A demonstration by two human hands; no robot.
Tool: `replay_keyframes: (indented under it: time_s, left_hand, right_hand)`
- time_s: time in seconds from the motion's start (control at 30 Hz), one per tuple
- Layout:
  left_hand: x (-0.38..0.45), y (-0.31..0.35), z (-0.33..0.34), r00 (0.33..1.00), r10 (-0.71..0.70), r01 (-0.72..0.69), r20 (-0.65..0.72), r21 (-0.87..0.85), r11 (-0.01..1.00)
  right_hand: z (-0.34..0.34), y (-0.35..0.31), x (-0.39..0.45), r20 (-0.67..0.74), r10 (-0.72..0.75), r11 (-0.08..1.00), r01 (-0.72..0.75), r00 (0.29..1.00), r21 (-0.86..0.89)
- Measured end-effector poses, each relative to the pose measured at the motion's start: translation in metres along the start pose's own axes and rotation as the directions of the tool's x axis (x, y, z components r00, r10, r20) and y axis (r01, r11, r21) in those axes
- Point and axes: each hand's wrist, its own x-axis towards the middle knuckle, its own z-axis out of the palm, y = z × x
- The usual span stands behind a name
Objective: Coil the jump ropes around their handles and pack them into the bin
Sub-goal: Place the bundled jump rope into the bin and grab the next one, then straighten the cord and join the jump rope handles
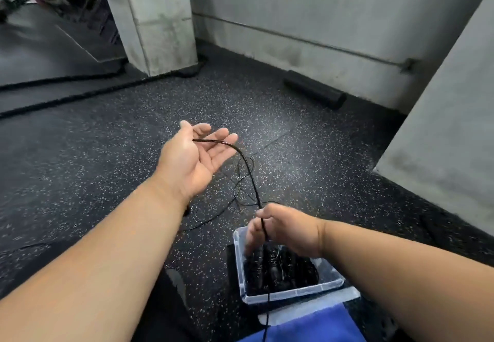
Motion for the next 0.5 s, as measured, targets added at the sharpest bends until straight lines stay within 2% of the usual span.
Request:
replay_keyframes:
  time_s: [0.07,0.13,0.17,0.2,0.27,0.33,0.4,0.5]
  left_hand:
    - [0.003,0.015,-0.011,0.994,0.059,-0.062,-0.088,-0.036,0.997]
    - [0.007,0.03,-0.023,0.982,0.092,-0.105,-0.164,-0.072,0.992]
    - [0.009,0.034,-0.029,0.979,0.094,-0.106,-0.183,-0.062,0.992]
    - [0.01,0.035,-0.034,0.979,0.085,-0.092,-0.186,-0.031,0.995]
    - [0.008,0.028,-0.039,0.991,0.024,-0.018,-0.133,0.045,0.999]
    - [0.001,0.013,-0.04,0.997,-0.071,0.074,-0.029,0.135,0.988]
    - [-0.011,-0.007,-0.038,0.988,-0.133,0.107,0.079,0.271,0.957]
    - [-0.033,-0.036,-0.034,0.95,-0.194,0.051,0.246,0.489,0.871]
  right_hand:
    - [0.005,-0.005,-0.015,-0.08,0.011,0.974,-0.029,0.997,-0.223]
    - [0.0,-0.016,-0.031,-0.242,-0.023,0.868,-0.1,0.97,-0.486]
    - [-0.003,-0.021,-0.04,-0.321,-0.066,0.846,-0.117,0.945,-0.52]
    - [-0.005,-0.027,-0.047,-0.384,-0.115,0.877,-0.088,0.916,-0.473]
    - [-0.005,-0.04,-0.057,-0.458,-0.17,0.97,0.066,0.872,-0.234]
    - [0.001,-0.054,-0.062,-0.495,-0.194,0.977,0.21,0.847,-0.024]
    - [0.008,-0.065,-0.061,-0.522,-0.215,0.956,0.287,0.825,0.06]
    - [0.02,-0.076,-0.053,-0.545,-0.256,0.932,0.354,0.798,0.082]
